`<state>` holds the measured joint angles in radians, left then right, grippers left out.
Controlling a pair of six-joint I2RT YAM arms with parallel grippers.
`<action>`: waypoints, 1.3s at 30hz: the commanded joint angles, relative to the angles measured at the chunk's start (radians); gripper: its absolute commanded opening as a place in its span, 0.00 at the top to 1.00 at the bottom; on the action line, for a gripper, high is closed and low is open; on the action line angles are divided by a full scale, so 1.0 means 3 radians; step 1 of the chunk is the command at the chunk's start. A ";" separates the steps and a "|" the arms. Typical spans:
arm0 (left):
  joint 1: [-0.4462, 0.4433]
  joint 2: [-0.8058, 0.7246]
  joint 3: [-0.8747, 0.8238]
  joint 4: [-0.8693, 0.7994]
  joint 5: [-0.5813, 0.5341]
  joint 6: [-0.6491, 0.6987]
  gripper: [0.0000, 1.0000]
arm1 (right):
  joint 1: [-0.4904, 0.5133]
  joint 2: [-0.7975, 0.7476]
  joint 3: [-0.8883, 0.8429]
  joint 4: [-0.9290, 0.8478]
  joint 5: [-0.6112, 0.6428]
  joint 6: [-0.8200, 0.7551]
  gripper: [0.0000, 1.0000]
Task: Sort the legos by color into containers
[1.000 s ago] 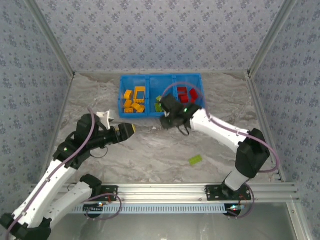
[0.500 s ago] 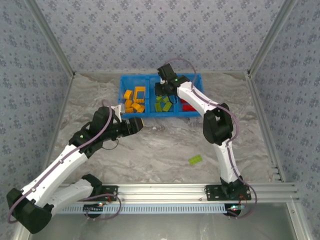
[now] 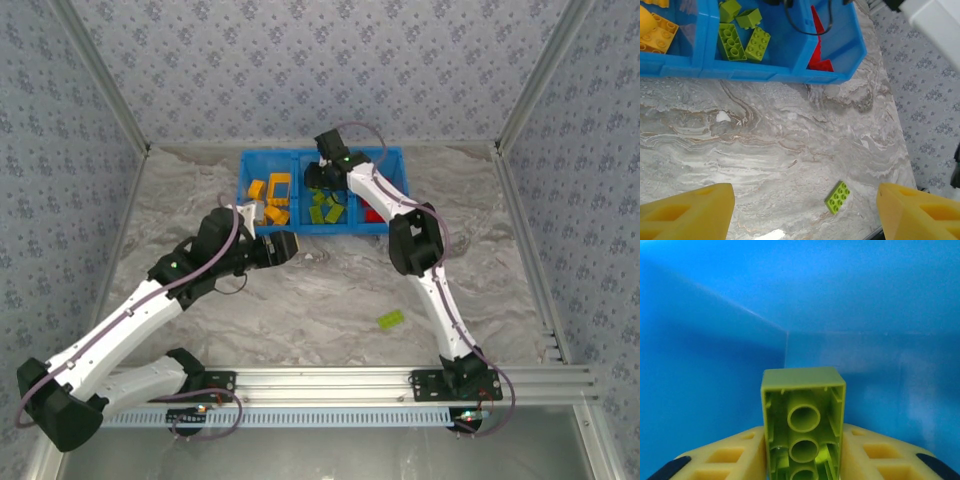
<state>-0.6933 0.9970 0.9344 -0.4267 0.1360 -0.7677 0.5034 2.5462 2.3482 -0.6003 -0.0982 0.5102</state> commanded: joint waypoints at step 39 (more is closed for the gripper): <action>-0.1936 0.3848 0.3251 -0.1894 -0.0667 0.1854 0.30 | 0.0029 -0.6017 -0.3278 -0.2261 0.0519 0.0505 0.33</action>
<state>-1.2564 2.1006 1.8252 -0.8349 -0.0311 -0.2462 0.5163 0.8021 1.3510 -1.0931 0.0689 0.5800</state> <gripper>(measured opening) 0.701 0.672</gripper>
